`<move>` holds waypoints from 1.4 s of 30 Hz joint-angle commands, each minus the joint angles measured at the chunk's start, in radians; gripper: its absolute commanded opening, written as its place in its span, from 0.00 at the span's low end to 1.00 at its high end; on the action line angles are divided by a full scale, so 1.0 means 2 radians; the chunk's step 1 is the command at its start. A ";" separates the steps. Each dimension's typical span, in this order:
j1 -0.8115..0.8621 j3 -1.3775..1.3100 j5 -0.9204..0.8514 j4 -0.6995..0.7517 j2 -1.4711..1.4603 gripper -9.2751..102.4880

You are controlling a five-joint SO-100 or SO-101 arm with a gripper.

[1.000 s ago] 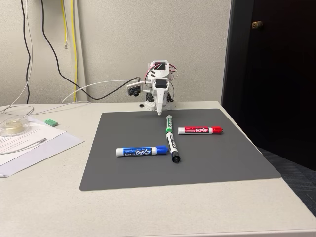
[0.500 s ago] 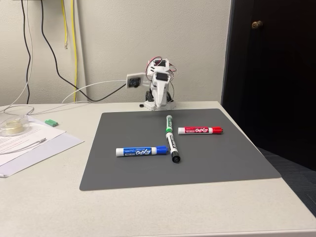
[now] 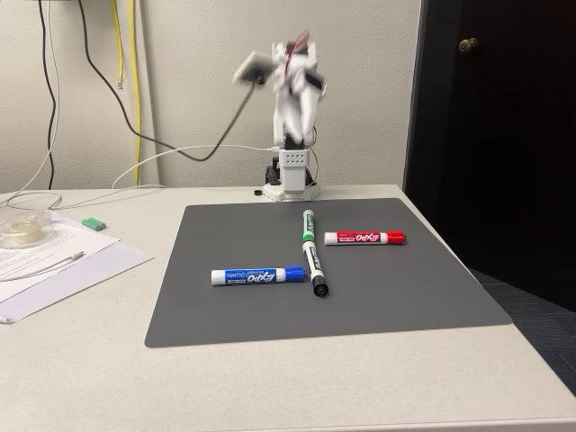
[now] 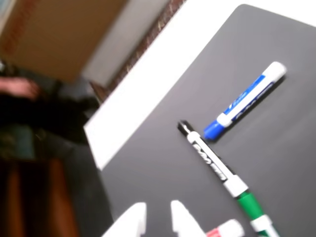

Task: Pick up the black marker.

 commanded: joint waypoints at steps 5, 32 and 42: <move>-0.008 -0.018 -0.091 -0.067 -0.052 0.11; -0.001 0.005 -0.420 -0.121 -0.258 0.18; 0.018 0.005 -0.505 -0.116 -0.292 0.29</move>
